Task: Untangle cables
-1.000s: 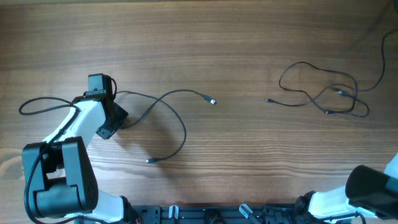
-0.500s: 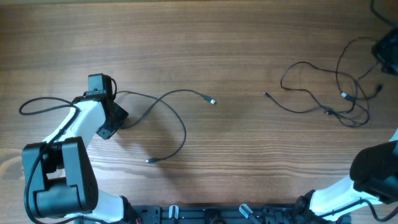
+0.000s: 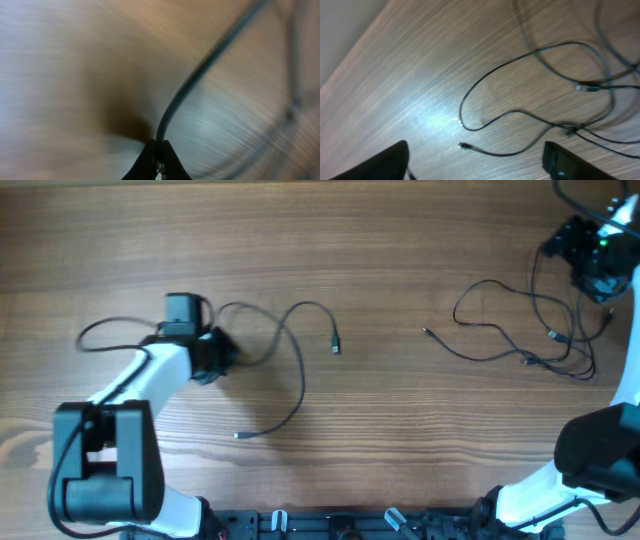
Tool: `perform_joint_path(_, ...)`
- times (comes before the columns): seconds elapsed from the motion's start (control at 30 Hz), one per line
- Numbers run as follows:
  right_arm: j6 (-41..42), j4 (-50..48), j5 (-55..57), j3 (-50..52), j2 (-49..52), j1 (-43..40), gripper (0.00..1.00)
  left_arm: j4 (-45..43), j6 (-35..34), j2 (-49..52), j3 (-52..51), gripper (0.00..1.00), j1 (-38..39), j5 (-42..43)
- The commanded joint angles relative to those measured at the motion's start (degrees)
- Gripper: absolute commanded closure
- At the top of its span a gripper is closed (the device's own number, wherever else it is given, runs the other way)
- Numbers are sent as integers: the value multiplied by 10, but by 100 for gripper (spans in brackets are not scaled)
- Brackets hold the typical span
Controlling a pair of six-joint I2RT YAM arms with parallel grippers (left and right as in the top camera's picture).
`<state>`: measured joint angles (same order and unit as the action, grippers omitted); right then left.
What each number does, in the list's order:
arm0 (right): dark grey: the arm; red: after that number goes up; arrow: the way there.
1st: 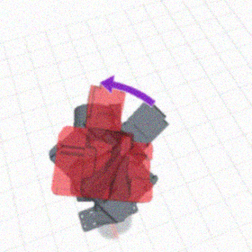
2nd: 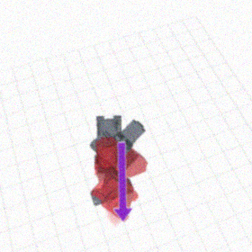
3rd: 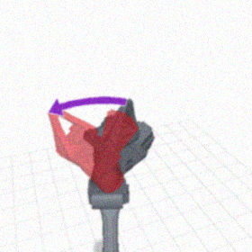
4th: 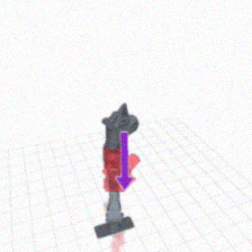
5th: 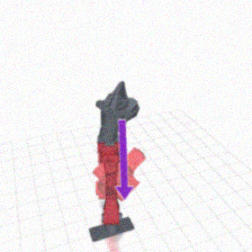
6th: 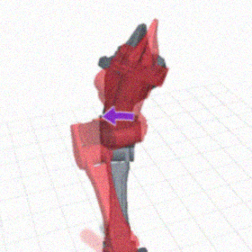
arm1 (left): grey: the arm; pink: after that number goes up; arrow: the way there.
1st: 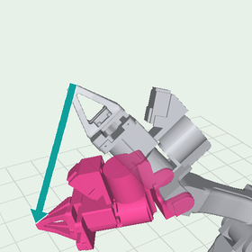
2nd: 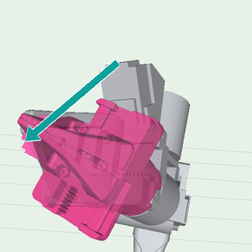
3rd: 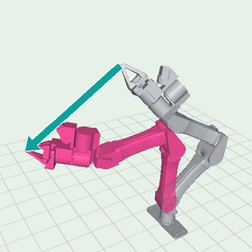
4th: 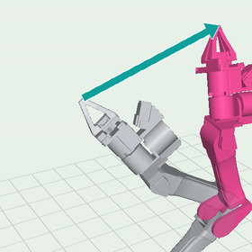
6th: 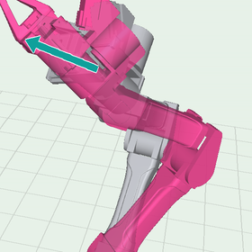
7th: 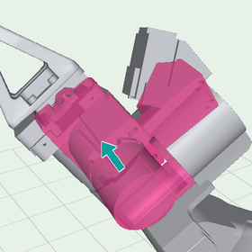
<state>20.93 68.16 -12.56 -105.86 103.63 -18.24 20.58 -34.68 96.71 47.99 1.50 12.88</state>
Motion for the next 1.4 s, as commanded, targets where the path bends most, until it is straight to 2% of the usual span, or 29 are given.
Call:
perform_joint_path(0.0, -17, 0, -9, 5, 4, 40, 10, -40, 130, 6, -3, 96, 98, 149)
perform_joint_path(0.03, -25, 0, -9, 5, 4, 55, 10, -43, 159, 6, -3, 91, 135, 138)
perform_joint_path(0.07, -30, 1, -9, 5, 4, 67, 10, -43, 163, 6, -3, 70, 152, 113)
perform_joint_path(0.1, -30, 1, -9, 6, 4, 76, 10, -42, 163, 6, -3, 60, 165, 91)
perform_joint_path(0.13, -33, 3, -11, 6, 4, 93, 10, -41, 163, 6, -3, 40, 174, 80)
perform_joint_path(0.2, -79, 2, -27, 14, 4, 120, 7, -40, 163, 6, -3, 36, 173, 80)
perform_joint_path(0.37, -103, -47, -31, 116, 9, 221, 6, -9, 158, -13, -3, 36, 105, 78)
perform_joint_path(0.53, -104, -205, -70, 245, 11, 360, 7, 51, 142, -54, -3, 35, -50, 78)
perform_joint_path(0.63, -100, -292, -42, 288, 14, 456, 7, 96, 70, -54, -3, 33, -125, 27)
perform_joint_path(0.67, -85, -307, -21, 294, 17, 476, 7, 103, 66, -54, -3, 33, -135, 24)
perform_joint_path(0.7, -14, -319, 39, 300, 30, 511, 7, 113, 66, -54, -3, 32, -152, 24)
perform_joint_path(0.8, 88, -330, 66, 302, 63, 556, 11, 119, 72, -54, -3, 31, -159, 24)
perform_joint_path(0.87, 143, -342, 66, 302, 99, 575, 20, 119, 72, -54, -3, 30, -159, 24)
perform_joint_path(1.07, 158, -396, 68, 302, 134, 578, 46, 121, 72, -54, -3, 30, -159, 24)
perform_joint_path(1.13, 175, -388, 68, 302, 134, 578, 60, 123, 72, -54, -3, 30, -159, 24)
perform_joint_path(1.23, 216, -379, 68, 302, 136, 578, 75, 128, 72, -54, -3, 30, -159, 24)
perform_joint_path(1.27, 217, -378, 68, 302, 136, 578, 76, 129, 72, -54, -3, 30, -159, 24)
perform_joint_path(1.37, 217, -373, 70, 302, 136, 578, 90, 129, 72, -54, -3, 30, -159, 24)
